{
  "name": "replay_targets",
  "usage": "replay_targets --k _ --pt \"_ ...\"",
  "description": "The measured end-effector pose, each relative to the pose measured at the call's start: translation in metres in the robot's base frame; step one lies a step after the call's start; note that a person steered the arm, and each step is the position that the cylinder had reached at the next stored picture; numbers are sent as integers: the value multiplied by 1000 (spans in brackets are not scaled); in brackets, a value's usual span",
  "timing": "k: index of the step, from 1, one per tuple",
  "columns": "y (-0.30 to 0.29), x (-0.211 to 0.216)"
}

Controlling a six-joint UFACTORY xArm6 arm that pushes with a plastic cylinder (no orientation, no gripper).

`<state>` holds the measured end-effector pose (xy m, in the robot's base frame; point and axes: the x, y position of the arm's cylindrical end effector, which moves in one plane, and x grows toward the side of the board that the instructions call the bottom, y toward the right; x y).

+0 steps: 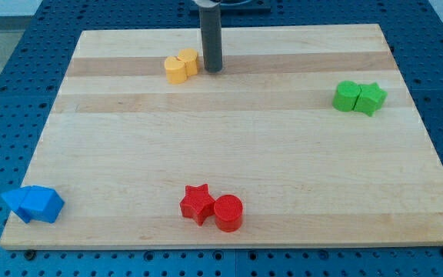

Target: Push the yellow blocks towards the left center of the board

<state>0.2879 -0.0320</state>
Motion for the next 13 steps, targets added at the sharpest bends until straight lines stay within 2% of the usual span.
replay_targets --k 2,3,5,6,7,8,9,11,12,13 --pt "-21 -43" --pt "-50 -37" --pt "-47 14" --pt "-47 10" --pt "-8 0" --pt "35 19" --pt "22 42" --pt "-101 45" --pt "-139 45" --pt "-141 43"
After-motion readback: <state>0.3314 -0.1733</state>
